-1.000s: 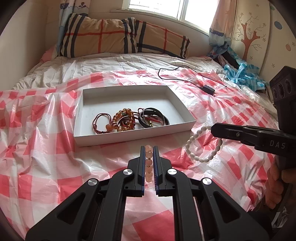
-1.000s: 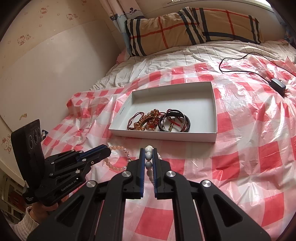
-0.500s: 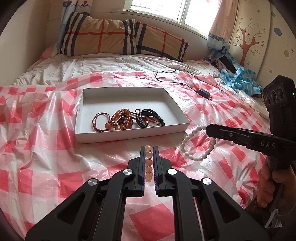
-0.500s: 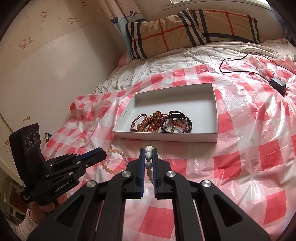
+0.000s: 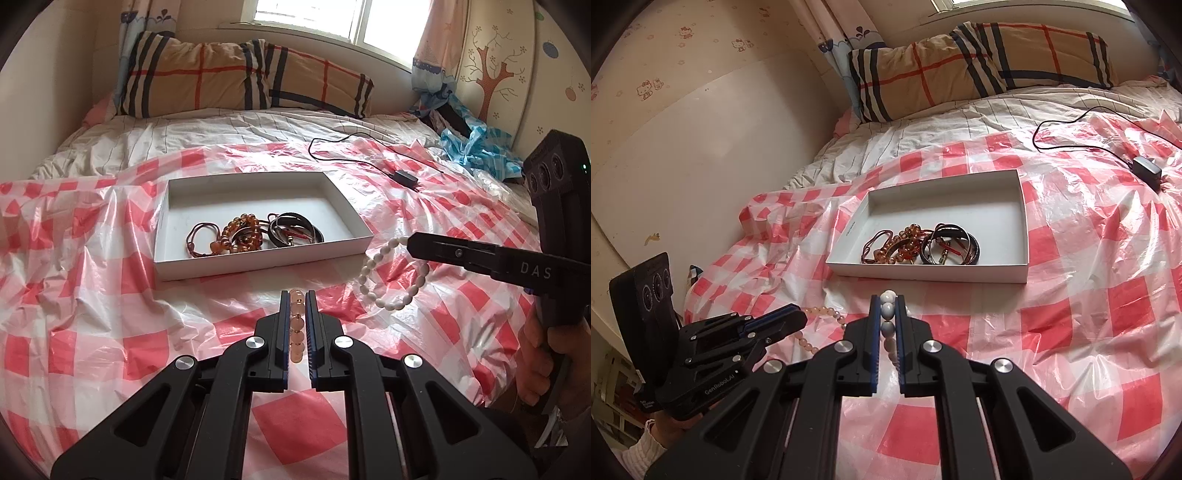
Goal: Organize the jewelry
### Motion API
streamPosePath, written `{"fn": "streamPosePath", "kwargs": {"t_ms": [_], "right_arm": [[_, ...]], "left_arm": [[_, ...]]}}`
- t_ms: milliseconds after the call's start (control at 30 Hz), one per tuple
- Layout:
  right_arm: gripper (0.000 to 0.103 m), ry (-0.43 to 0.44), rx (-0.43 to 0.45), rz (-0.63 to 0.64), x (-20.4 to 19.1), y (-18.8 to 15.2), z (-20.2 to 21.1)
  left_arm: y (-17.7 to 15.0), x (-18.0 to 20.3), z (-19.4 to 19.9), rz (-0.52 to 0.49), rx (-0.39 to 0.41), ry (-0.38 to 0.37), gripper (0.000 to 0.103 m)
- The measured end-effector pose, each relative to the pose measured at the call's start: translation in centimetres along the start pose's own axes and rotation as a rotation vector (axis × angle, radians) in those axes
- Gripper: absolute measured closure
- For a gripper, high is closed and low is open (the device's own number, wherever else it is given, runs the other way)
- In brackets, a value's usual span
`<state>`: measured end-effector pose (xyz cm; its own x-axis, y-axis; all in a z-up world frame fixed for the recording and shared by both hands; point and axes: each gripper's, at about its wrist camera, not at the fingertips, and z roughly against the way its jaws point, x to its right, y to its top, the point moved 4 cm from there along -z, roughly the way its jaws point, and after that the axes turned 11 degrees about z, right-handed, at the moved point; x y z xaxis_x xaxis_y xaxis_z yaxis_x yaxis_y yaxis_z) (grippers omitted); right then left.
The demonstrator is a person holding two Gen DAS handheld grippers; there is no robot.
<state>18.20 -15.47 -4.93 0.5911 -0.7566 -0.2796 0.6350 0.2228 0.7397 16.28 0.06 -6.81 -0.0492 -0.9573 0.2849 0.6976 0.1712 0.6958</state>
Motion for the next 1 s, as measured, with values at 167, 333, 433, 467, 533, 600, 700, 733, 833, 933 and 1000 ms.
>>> {"fn": "streamPosePath", "kwargs": {"t_ms": [167, 333, 433, 467, 533, 600, 700, 733, 833, 933, 1000], "right_arm": [[0.095, 0.003, 0.011, 0.002, -0.2, 0.1, 0.7], [0.095, 0.006, 0.019, 0.005, -0.3, 0.0, 1.5], [0.095, 0.008, 0.022, 0.006, -0.2, 0.0, 1.9], [0.095, 0.009, 0.024, 0.006, -0.3, 0.0, 2.0], [0.095, 0.011, 0.027, 0.007, -0.2, 0.0, 2.2], [0.095, 0.012, 0.029, 0.008, -0.3, 0.0, 2.4], [0.095, 0.015, 0.03, 0.009, -0.4, 0.0, 2.6], [0.095, 0.016, 0.031, 0.01, -0.4, 0.0, 2.8], [0.095, 0.017, 0.032, 0.01, -0.5, -0.1, 2.9], [0.095, 0.016, 0.032, 0.009, -0.5, -0.1, 2.9], [0.095, 0.018, 0.033, 0.009, -0.5, 0.0, 3.0]], "left_arm": [[-0.1, 1.5, 0.7, -0.034, 0.007, 0.013, 0.096], [-0.1, 2.6, 1.4, -0.055, 0.014, 0.015, 0.096], [-0.1, 3.2, 1.7, -0.066, 0.019, 0.018, 0.096], [-0.1, 3.4, 1.9, -0.069, 0.021, 0.018, 0.096], [0.0, 3.7, 2.1, -0.073, 0.025, 0.018, 0.096], [0.1, 3.9, 2.4, -0.075, 0.029, 0.016, 0.096], [0.2, 4.1, 2.6, -0.077, 0.031, 0.016, 0.096], [0.2, 4.2, 2.7, -0.079, 0.033, 0.016, 0.096], [0.3, 4.5, 2.9, -0.085, 0.036, 0.016, 0.096], [0.3, 4.8, 3.1, -0.088, 0.039, 0.016, 0.096], [0.3, 5.0, 3.3, -0.089, 0.04, 0.015, 0.096]]}}
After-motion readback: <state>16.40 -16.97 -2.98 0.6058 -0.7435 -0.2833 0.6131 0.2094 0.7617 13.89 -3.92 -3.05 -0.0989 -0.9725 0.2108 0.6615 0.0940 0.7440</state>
